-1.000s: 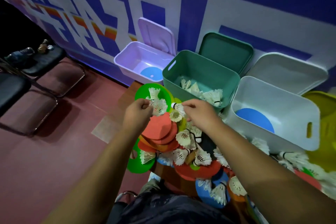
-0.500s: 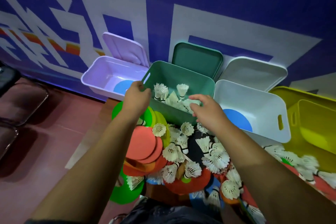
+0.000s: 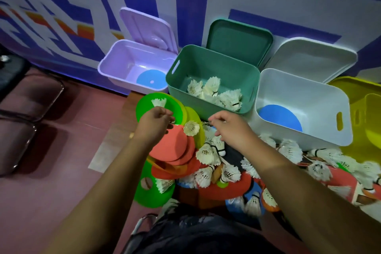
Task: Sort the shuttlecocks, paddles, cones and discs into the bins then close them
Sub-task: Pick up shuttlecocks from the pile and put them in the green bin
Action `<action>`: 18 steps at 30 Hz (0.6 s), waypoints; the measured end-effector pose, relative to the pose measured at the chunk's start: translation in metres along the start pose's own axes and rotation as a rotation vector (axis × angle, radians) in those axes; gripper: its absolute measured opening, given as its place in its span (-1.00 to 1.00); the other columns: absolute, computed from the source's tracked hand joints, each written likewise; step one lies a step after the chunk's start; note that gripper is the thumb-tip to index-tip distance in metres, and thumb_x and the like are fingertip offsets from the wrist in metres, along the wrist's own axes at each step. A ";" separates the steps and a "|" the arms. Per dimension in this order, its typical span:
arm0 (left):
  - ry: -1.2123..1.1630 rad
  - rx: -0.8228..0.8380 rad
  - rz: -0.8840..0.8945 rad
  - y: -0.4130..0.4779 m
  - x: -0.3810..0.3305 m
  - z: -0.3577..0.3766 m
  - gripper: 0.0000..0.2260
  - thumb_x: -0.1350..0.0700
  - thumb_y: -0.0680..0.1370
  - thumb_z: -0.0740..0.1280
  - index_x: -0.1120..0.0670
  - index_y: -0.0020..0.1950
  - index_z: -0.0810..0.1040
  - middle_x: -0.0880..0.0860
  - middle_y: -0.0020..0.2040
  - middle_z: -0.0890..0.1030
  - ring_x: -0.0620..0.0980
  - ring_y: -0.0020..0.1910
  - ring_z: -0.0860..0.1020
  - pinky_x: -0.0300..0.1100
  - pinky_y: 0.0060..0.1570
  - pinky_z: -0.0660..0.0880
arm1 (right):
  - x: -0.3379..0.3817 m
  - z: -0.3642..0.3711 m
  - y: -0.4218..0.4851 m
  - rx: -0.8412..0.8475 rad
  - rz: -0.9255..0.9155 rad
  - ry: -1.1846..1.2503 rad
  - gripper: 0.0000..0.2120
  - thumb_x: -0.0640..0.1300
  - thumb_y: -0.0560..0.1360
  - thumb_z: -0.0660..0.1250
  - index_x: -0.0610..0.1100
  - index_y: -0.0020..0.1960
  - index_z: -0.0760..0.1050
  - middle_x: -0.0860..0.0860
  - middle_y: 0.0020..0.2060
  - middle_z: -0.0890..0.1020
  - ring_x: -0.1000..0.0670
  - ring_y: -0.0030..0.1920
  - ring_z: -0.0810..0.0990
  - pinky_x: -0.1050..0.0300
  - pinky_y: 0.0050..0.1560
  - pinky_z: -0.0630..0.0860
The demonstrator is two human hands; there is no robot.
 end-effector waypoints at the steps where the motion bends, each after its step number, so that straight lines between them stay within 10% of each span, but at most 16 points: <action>1: 0.007 0.003 -0.002 -0.005 0.007 -0.004 -0.85 0.27 0.62 0.25 0.16 0.08 0.61 0.08 -0.06 0.74 0.04 -0.22 0.68 -0.04 -0.21 0.58 | 0.000 0.009 0.000 0.030 -0.006 -0.010 -0.84 -0.01 0.64 0.30 0.15 0.01 0.66 0.18 -0.10 0.73 0.15 -0.23 0.72 -0.05 0.00 0.70; 11: 0.043 -0.121 -0.150 -0.073 0.074 -0.027 -0.86 0.20 0.66 0.28 0.18 0.03 0.63 0.11 -0.10 0.72 0.03 -0.27 0.62 -0.12 -0.27 0.50 | -0.014 0.069 -0.030 0.268 -0.090 -0.099 -0.78 -0.07 0.66 0.27 0.12 -0.03 0.67 0.18 -0.02 0.72 0.12 -0.13 0.65 0.20 -0.18 0.47; 18: 0.175 -0.123 -0.298 -0.121 0.132 0.003 -0.85 0.05 0.60 0.38 0.07 -0.13 0.64 0.19 -0.15 0.67 0.09 -0.22 0.57 0.11 -0.10 0.61 | -0.038 0.065 -0.060 0.299 -0.160 -0.194 -0.79 -0.06 0.66 0.25 0.09 0.02 0.67 0.18 -0.06 0.72 -0.06 -0.16 0.71 0.03 -0.13 0.62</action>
Point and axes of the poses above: each hand's wrist, its own y-axis towards the middle knuckle, its own z-axis out of the palm, x = y × z, the point moved 5 cm from there along y, towards the middle knuckle
